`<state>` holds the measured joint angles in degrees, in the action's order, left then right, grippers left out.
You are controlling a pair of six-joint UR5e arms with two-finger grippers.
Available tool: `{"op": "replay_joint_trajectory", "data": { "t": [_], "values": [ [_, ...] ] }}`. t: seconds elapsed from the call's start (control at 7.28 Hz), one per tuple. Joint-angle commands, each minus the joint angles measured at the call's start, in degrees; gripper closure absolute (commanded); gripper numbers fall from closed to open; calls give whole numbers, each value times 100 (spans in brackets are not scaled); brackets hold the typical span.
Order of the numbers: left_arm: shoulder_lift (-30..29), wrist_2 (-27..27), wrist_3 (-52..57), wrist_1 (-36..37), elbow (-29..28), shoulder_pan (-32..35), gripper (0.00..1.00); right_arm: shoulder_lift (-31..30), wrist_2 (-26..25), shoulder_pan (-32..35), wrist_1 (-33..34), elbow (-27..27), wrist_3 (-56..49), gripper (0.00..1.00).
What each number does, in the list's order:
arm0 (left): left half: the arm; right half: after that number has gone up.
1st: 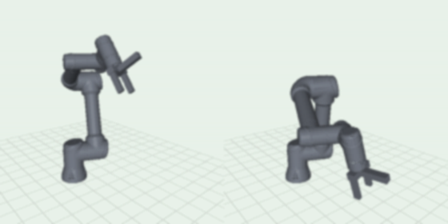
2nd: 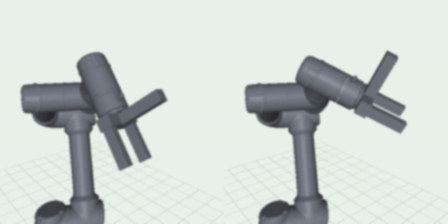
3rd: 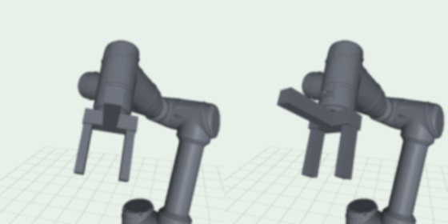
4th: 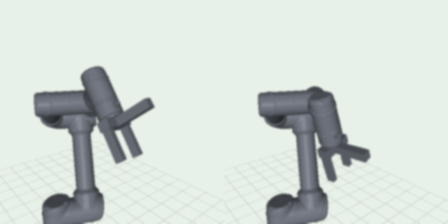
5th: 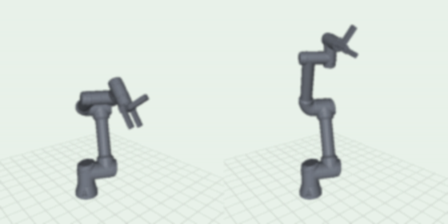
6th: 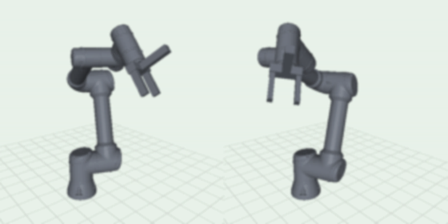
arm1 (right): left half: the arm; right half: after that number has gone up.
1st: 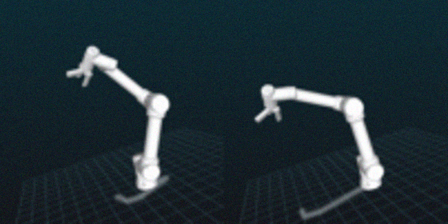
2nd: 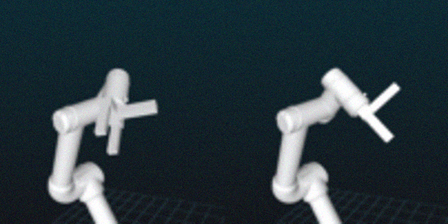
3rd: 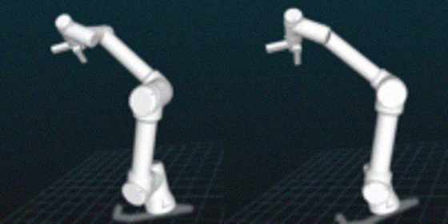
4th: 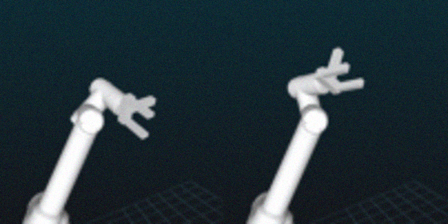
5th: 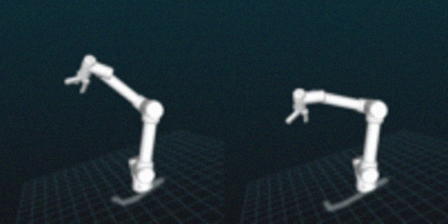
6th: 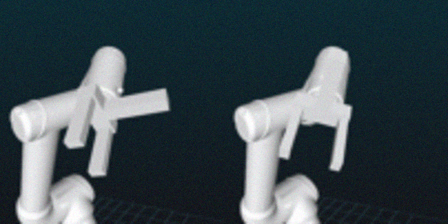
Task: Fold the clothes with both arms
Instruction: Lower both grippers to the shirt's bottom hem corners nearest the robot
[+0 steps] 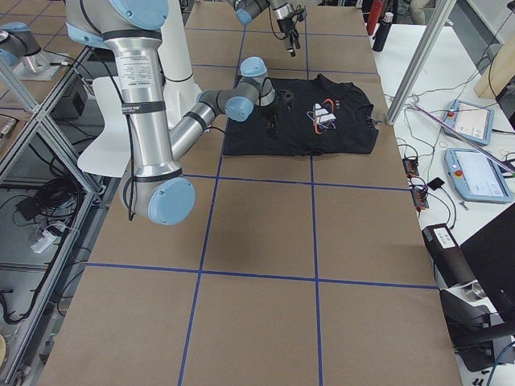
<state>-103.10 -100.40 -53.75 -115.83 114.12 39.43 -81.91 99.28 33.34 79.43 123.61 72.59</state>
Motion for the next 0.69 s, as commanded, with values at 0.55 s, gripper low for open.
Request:
{"op": "replay_joint_trajectory", "data": {
  "t": [0.55],
  "values": [
    [1756,1286,-2023,-554,559,-2306,0,-932,-1464,-1655,-164,611,897,0]
  ]
}}
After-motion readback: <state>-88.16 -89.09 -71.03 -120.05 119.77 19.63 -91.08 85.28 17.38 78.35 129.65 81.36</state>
